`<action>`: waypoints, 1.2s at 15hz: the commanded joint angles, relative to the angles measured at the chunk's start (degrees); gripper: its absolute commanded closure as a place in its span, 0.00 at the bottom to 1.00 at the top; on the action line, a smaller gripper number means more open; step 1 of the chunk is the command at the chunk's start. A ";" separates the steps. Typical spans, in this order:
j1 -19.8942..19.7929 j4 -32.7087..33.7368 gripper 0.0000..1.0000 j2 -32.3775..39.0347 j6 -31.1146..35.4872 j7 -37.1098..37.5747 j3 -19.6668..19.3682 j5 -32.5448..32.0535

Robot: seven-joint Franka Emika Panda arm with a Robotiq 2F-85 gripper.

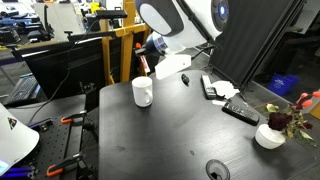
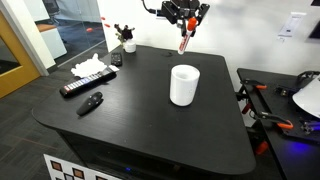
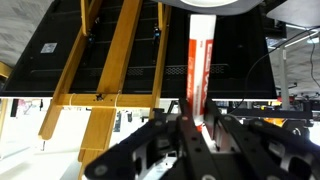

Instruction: Put the marker in the cup

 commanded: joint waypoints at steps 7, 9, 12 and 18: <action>-1.25 1.49 0.95 5.64 -9.18 -0.77 -1.48 4.46; -1.28 1.61 0.95 6.66 -9.75 -0.75 -1.74 4.53; -1.23 1.61 0.95 7.97 -9.05 -0.96 -1.76 4.81; -0.85 1.35 0.95 9.94 -6.62 -1.28 -1.76 5.19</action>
